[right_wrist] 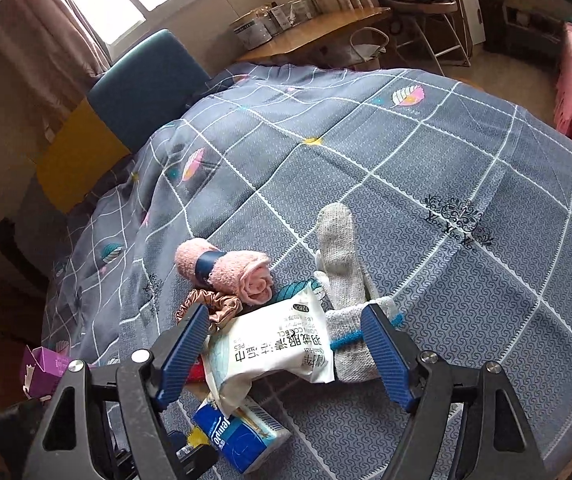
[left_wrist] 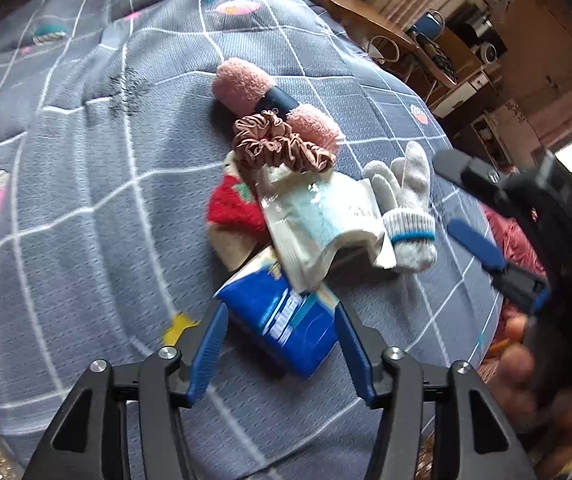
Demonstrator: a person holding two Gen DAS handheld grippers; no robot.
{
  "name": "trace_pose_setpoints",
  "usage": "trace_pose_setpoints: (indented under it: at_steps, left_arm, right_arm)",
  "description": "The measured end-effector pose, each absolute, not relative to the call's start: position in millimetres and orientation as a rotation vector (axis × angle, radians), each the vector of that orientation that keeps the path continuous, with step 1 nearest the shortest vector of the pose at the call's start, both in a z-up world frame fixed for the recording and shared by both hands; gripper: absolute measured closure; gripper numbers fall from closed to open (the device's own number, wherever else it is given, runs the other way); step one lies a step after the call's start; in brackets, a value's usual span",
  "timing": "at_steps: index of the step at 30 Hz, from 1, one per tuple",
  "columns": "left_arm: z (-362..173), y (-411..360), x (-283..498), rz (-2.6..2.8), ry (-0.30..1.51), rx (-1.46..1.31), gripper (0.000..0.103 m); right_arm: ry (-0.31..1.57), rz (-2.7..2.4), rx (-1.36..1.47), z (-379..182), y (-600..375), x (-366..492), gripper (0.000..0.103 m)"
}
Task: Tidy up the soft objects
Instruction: 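Grasp the blue Tempo tissue pack with the left tool and lift it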
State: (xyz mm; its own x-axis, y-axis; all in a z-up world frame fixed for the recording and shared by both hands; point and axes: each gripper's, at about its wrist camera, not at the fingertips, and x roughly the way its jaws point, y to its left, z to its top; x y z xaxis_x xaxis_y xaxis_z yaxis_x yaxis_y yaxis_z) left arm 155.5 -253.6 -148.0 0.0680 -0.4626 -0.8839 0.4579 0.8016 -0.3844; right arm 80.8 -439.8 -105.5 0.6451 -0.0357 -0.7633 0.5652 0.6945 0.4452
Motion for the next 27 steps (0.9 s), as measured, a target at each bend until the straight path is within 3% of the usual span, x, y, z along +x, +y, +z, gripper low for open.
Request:
trace_pose_setpoints:
  at_steps: [1,6,11,23,27]
  left_arm:
    - [-151,-259,158,-0.677,1.348,-0.003,0.034]
    - [-164,-277,163,-0.617,1.399,0.019,0.032]
    - [-167,-276,151,-0.612,1.342,0.092,0.041]
    - [-147,-168,114,-0.540,1.145,0.159,0.043]
    - [-162,-147,113,-0.524,1.174,0.129,0.044]
  right_arm:
    - [0.809,-0.375,0.743,-107,-441,81,0.023]
    - [0.812,-0.360,0.744,-107,-438,83,0.023]
    - [0.812,-0.358,0.739,-108,-438,83,0.023]
    - [0.921,-0.296,0.593,-116,-413,102,0.027]
    - [0.978,-0.255,0.493,-119,-394,120,0.029]
